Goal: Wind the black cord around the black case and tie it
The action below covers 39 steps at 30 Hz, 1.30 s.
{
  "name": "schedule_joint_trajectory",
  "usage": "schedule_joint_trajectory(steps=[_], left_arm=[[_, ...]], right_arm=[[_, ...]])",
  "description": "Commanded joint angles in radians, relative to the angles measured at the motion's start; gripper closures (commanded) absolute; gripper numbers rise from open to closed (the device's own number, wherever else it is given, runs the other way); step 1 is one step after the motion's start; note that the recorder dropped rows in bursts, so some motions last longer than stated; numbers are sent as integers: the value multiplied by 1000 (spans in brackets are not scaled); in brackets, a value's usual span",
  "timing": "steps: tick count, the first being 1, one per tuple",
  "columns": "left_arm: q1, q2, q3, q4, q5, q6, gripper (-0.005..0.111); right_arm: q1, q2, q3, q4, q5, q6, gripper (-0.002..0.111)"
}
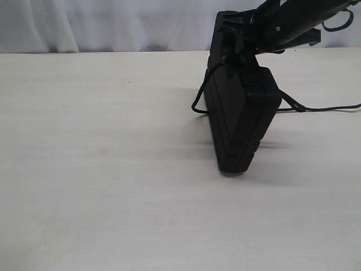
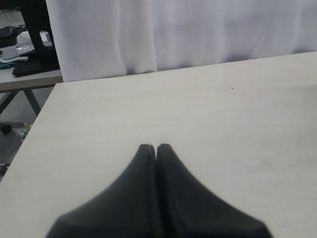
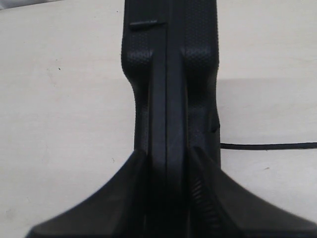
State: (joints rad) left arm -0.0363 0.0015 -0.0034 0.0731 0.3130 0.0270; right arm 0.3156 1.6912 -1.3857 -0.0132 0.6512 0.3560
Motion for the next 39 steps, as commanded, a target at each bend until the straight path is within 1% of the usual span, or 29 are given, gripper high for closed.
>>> schedule_joint_trajectory(steps=[1, 35, 39], left_arm=[[2, -2, 3, -4, -4, -5, 107], [2, -2, 3, -4, -4, -5, 107], [2, -2, 3, -4, -4, -5, 107]], right_arm=[[2, -8, -9, 13, -34, -2, 104], [2, -8, -9, 13, -52, -2, 104], [2, 4, -6, 71, -48, -2, 104]])
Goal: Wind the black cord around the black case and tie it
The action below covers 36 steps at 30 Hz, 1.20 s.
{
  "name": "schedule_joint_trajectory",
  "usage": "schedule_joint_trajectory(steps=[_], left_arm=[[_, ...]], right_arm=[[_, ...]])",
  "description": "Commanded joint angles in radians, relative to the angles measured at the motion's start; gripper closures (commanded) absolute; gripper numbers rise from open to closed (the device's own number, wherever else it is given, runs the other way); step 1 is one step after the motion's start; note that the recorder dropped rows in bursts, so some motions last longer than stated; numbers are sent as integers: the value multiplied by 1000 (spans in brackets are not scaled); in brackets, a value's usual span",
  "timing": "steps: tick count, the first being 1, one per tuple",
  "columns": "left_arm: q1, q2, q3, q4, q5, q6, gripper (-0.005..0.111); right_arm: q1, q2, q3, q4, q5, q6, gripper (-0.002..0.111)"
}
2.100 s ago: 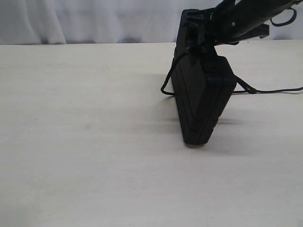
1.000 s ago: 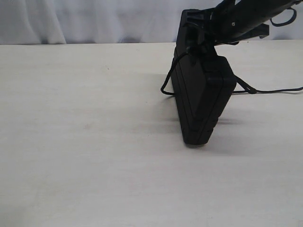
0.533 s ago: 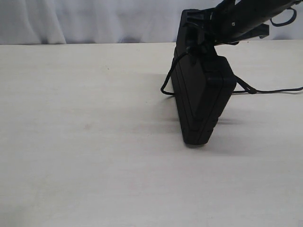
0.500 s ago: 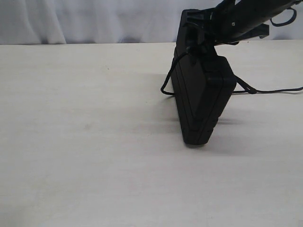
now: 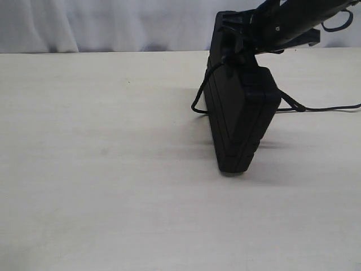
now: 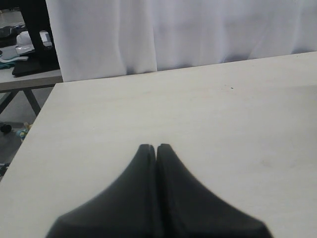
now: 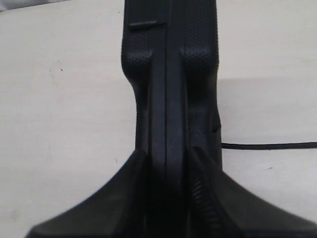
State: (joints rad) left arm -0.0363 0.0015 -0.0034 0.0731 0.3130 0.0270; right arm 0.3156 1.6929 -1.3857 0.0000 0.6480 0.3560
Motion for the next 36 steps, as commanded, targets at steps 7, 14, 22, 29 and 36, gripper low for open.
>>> schedule_joint_trajectory(steps=[7, 14, 22, 29, 36], left_arm=[[2, -2, 3, -3, -4, -5, 107], [2, -2, 3, -3, -4, -5, 107], [2, -2, 3, -3, -4, -5, 107], [2, -2, 3, -3, -4, -5, 107], [2, -2, 3, -3, -4, -5, 107]], right_arm=[[68, 5, 81, 89, -146, -2, 104], [163, 11, 197, 173, -300, 4, 104], [293, 92, 281, 284, -508, 4, 104], [369, 192, 281, 306, -605, 9, 104], [372, 227, 281, 265, -624, -3, 104]])
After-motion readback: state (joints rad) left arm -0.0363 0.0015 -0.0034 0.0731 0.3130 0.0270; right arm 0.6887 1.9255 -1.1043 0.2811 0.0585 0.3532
